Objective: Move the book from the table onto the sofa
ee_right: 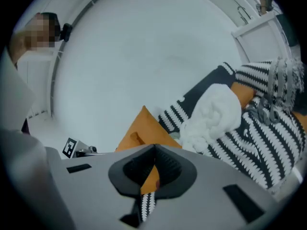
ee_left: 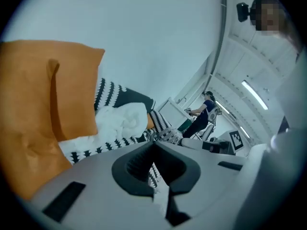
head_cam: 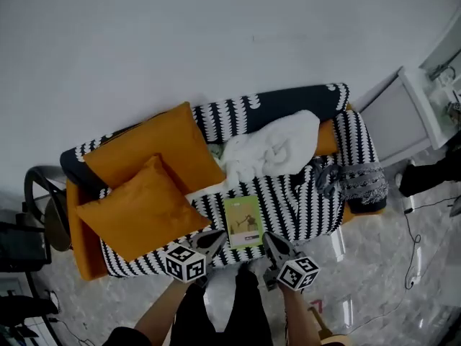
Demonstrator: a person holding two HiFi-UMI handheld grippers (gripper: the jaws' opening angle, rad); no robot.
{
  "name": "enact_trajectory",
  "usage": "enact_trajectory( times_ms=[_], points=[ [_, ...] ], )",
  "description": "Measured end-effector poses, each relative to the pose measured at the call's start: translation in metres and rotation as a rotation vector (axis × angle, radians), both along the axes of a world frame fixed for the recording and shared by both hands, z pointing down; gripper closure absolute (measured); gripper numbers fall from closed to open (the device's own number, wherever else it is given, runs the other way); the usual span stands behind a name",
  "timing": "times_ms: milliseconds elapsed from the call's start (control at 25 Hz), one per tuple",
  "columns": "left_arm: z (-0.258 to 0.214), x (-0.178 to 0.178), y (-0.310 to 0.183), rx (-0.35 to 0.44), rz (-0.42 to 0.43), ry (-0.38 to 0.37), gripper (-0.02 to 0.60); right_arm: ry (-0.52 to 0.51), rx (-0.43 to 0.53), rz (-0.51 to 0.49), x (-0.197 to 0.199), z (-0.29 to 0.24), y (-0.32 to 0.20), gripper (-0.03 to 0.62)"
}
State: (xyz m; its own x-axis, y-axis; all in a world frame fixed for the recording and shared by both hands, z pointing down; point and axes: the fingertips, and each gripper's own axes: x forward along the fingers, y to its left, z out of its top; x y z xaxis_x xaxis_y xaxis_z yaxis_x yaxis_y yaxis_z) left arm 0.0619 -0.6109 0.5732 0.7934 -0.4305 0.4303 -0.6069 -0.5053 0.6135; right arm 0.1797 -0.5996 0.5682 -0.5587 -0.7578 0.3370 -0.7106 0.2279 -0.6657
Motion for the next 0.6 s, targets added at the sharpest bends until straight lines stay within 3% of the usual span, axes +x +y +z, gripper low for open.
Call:
enact_trajectory(
  times_ms=[320, 600],
  points=[
    [-0.127, -0.012, 0.019, 0.223, 0.008, -0.001, 0.566, 0.114, 0.223, -0.016, -0.031, -0.126, 0.025, 0.571],
    [-0.194, -0.031, 0.040, 0.370, 0.001, -0.033, 0.566, 0.189, 0.356, -0.021, -0.055, -0.191, 0.046, 0.572]
  ],
)
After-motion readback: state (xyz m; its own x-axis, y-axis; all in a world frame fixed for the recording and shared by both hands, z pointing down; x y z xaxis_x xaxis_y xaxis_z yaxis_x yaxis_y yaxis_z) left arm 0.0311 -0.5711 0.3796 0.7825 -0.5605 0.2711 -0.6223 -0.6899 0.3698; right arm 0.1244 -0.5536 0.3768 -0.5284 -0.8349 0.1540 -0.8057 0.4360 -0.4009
